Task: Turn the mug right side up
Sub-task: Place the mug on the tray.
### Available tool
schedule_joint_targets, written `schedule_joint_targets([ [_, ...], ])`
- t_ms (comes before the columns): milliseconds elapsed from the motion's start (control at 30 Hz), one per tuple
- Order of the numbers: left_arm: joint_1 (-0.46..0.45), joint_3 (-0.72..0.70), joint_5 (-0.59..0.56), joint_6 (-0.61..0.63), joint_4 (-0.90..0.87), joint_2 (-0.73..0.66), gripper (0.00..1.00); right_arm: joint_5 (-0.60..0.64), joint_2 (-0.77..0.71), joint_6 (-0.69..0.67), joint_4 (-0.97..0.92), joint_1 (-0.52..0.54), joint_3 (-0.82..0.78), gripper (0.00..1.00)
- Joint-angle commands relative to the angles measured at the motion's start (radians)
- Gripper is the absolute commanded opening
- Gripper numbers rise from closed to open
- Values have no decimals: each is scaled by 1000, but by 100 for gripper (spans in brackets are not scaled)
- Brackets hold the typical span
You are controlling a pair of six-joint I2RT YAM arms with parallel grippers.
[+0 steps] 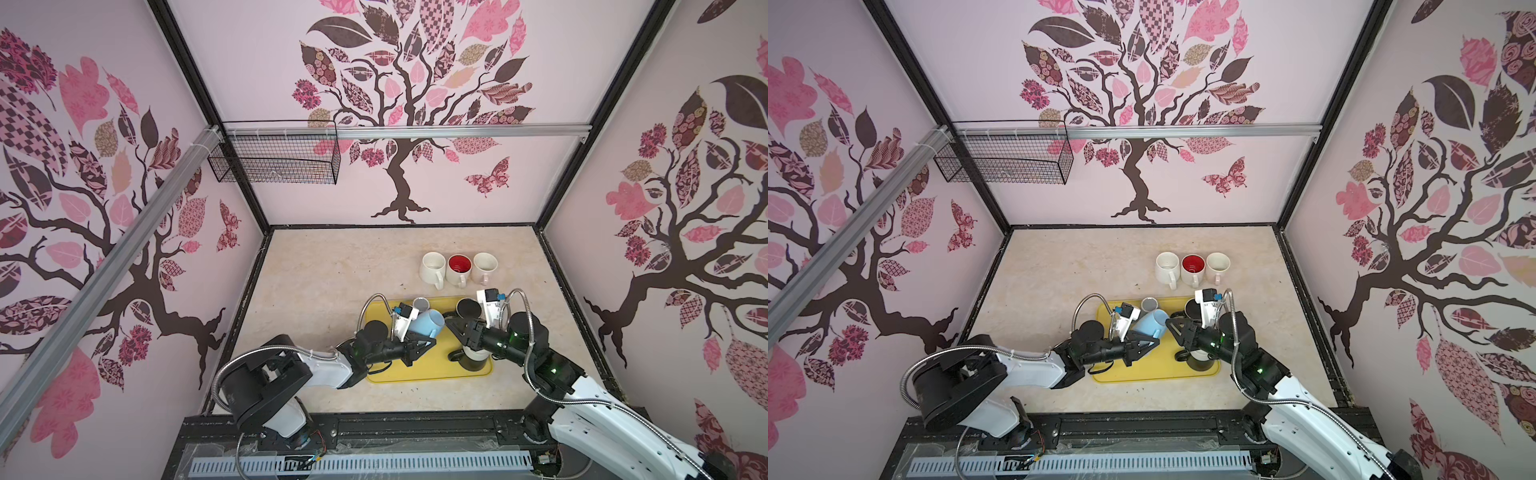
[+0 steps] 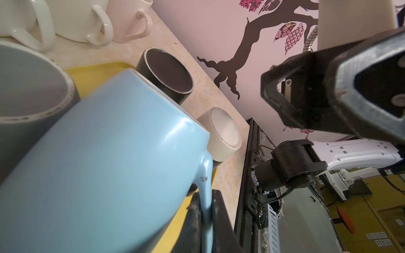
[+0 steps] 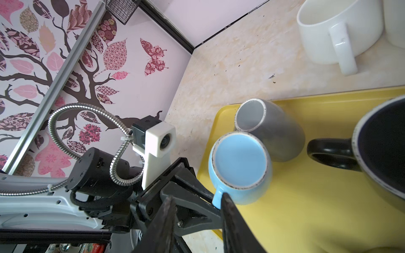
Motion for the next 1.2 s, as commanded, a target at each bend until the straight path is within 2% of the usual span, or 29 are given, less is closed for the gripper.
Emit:
schedule_joint_targets([
  [0,4,-13,46,-19,273,42,0,22,8,-35,-31,-1,57,37],
  [667,8,-16,83,1,292,140,0,70,70,-88,-55,-1,22,37],
  [1167,31,-20,104,-54,292,208,0,59,160,-100,-41,1,7,37],
])
